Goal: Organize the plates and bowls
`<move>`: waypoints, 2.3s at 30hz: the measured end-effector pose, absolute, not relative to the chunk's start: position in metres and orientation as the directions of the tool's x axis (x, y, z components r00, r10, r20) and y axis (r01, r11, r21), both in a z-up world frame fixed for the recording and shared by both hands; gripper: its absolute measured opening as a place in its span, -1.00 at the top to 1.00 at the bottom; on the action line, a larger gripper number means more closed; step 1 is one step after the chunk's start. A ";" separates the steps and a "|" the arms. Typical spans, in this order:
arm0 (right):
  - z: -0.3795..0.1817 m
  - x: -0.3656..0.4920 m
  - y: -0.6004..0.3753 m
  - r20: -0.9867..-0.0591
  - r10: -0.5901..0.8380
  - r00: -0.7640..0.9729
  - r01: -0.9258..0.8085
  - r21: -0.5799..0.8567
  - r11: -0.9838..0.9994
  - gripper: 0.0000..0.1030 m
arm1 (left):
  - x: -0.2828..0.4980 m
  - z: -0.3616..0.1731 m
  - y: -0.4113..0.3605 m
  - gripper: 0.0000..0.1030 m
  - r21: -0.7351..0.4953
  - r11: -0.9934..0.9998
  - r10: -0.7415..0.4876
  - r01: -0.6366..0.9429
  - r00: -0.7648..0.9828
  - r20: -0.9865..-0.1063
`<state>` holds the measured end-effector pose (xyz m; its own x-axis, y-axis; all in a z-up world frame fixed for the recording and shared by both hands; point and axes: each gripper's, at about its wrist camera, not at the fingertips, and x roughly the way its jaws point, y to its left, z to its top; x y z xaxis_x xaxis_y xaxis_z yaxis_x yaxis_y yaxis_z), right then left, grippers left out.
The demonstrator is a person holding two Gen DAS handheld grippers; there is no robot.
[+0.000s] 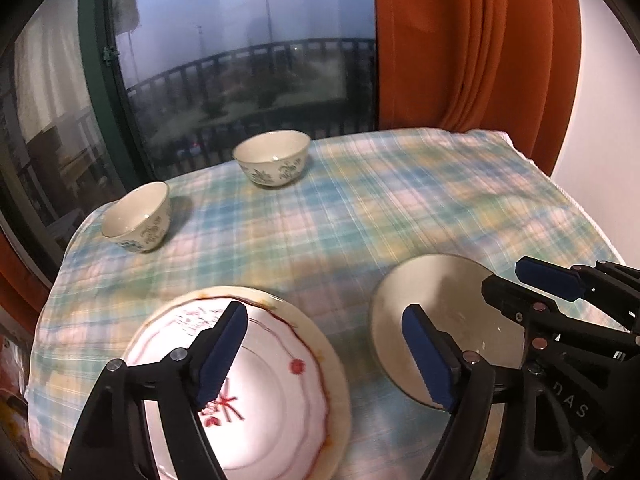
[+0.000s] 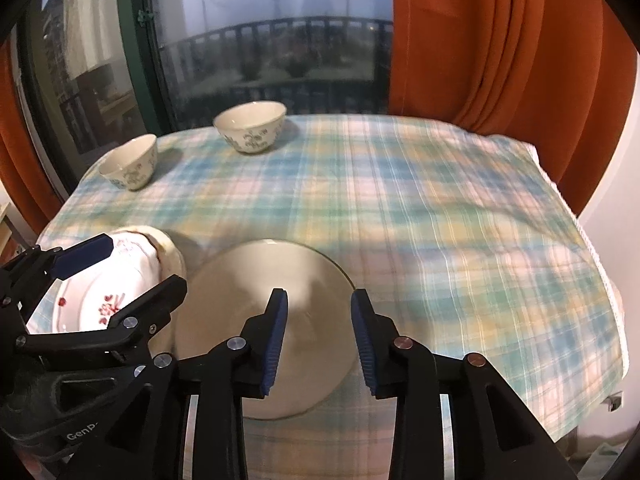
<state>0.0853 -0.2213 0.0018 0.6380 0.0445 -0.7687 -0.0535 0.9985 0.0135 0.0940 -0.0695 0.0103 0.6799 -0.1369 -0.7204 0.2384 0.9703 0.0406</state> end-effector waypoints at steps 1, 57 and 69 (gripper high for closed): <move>0.005 0.087 -0.217 -0.766 0.045 0.642 -0.057 0.010 0.998 0.29 | 0.095 0.012 -0.066 -0.59 0.039 0.971 -0.137 0.237 0.682 -0.719; 0.015 0.339 0.017 -0.715 0.299 0.632 -0.317 0.113 0.942 -0.42 | 0.294 0.008 0.181 -0.67 0.021 0.979 0.158 -0.201 0.699 -0.697; -0.017 0.367 0.047 -0.747 0.270 0.607 -0.339 0.065 0.939 -0.42 | 0.318 -0.027 0.179 -0.29 0.028 0.983 0.143 -0.182 0.658 -0.739</move>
<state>0.3671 0.0467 -0.0168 0.6070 0.2705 -0.7473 -0.3388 0.9386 0.0645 0.3177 0.1794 -0.0272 0.6581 0.1430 -0.7392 -0.1820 0.9829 0.0281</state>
